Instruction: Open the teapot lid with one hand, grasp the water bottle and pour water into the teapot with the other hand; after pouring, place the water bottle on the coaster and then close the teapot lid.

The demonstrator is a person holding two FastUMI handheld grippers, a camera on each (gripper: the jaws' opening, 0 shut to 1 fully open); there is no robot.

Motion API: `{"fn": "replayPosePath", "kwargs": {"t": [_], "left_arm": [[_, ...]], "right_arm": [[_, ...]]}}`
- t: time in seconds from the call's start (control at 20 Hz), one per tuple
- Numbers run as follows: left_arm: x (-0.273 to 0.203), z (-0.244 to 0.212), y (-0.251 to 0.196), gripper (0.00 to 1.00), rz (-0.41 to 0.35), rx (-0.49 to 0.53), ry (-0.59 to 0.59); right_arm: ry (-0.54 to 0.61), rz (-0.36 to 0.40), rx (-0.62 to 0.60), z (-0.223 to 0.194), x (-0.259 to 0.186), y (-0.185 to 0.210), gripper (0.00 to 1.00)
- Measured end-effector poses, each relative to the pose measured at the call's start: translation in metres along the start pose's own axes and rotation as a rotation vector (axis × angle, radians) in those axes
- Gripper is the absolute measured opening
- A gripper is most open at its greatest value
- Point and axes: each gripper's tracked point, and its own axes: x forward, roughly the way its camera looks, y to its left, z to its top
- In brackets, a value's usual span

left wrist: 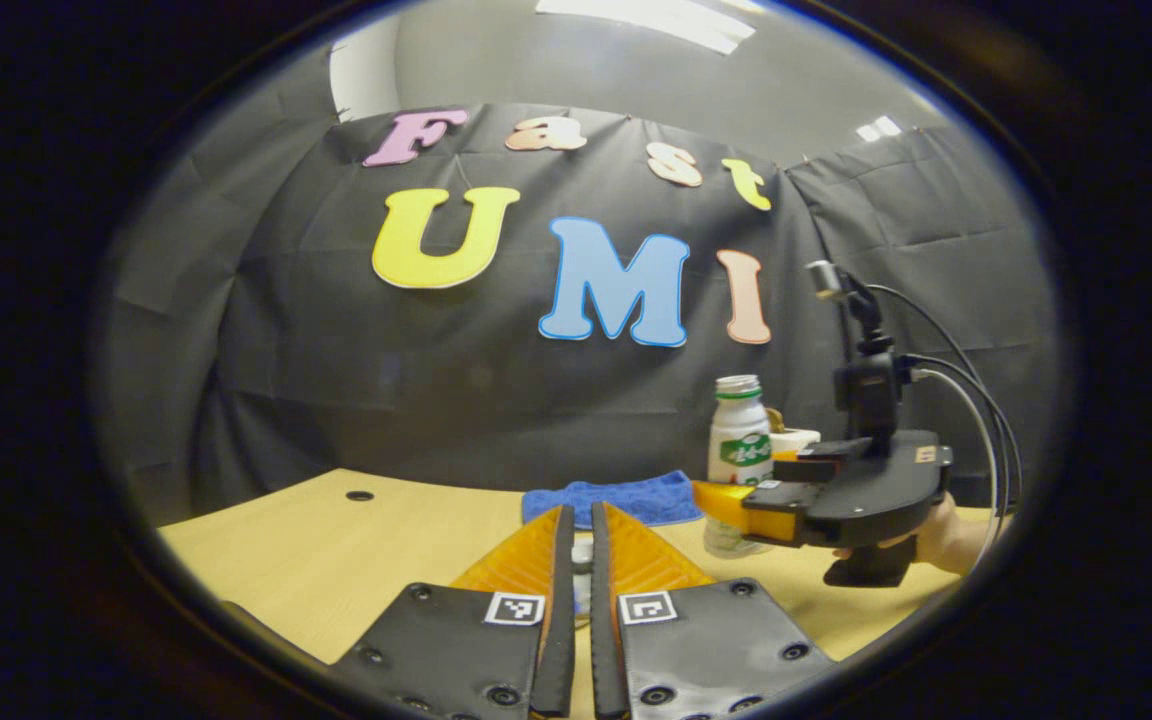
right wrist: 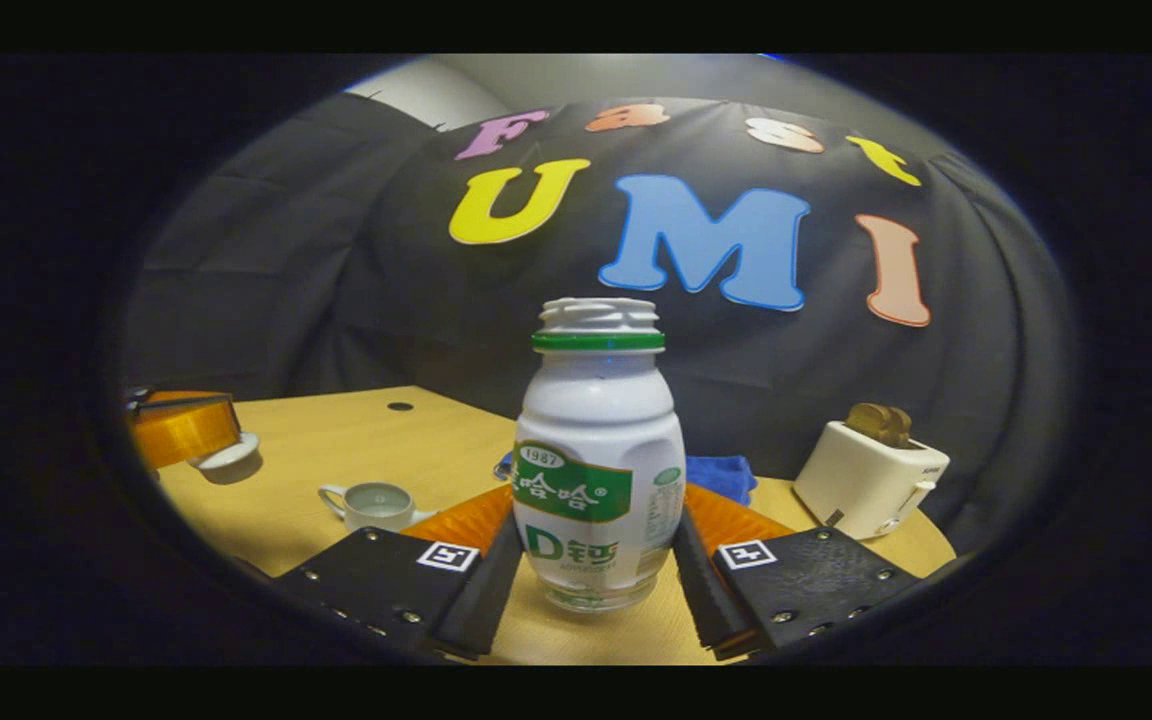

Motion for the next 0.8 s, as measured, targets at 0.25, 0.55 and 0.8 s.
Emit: {"fn": "replayPosePath", "kwargs": {"t": [0.25, 0.55, 0.8], "left_arm": [[0.053, -0.023, 0.012, 0.13, 0.04, 0.042, 0.036], [0.095, -0.068, 0.018, 0.14, 0.06, 0.052, 0.122], [0.104, -0.094, 0.024, 0.17, 0.074, 0.08, 0.174]], "right_arm": [[-0.019, -0.05, 0.079, -0.007, -0.009, -0.036, 0.72], [-0.023, -0.101, 0.139, -0.009, -0.015, -0.066, 0.72], [-0.006, -0.099, 0.148, -0.013, -0.014, -0.067, 0.72]]}}
